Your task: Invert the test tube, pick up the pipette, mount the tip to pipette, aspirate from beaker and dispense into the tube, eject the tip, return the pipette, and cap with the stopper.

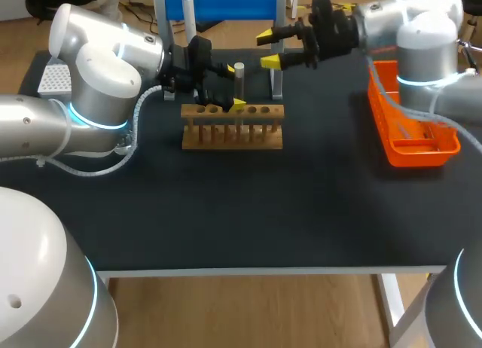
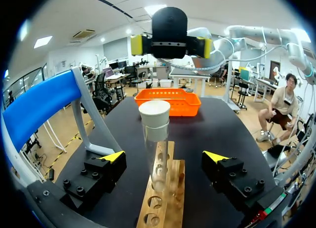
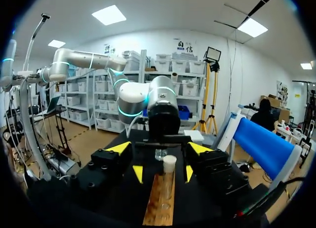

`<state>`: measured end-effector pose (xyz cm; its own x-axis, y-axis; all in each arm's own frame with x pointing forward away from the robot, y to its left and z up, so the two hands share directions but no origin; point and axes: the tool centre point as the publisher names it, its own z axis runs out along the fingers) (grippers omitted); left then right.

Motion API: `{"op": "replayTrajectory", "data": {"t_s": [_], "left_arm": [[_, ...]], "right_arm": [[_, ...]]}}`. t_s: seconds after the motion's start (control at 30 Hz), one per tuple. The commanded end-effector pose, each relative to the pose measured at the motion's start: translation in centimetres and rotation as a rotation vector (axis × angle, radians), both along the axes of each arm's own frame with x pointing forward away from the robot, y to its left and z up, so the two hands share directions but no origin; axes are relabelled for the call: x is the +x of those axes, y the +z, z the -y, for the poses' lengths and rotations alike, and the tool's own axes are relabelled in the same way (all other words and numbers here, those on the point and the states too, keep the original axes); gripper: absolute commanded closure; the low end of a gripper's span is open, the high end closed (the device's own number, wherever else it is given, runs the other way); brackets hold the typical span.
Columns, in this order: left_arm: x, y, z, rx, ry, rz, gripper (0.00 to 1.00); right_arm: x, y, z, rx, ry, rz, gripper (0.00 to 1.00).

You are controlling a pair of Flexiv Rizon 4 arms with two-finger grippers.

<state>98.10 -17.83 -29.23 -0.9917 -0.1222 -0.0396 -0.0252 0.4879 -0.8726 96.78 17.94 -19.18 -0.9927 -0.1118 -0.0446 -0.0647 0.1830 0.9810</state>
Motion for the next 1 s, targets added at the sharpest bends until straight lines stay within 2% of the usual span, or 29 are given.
{"op": "replayTrajectory", "data": {"t_s": [0.03,0.17,0.4,0.73,1.0], "left_arm": [[0.0,0.1,0.0,0.001,0.0,-0.001,0.0],[0.0,0.1,0.0,0.001,0.0,-0.001,0.0],[0.0,0.1,0.0,0.001,0.0,-0.001,0.0],[0.0,0.1,0.0,0.001,0.0,-0.001,0.0],[-1.1,0.1,-2.1,0.002,0.081,-0.003,0.0]], "right_arm": [[-1.9,-0.1,2.2,-0.063,-0.046,0.006,0.0],[-2.5,-1.2,3.4,-0.102,-0.067,0.001,0.0],[-2.6,-3.5,4.8,-0.162,-0.128,-0.05,0.0],[-2.6,-3.5,4.8,-0.162,-0.128,-0.05,0.0],[-2.6,-3.5,4.8,-0.162,-0.128,-0.05,0.0]]}}
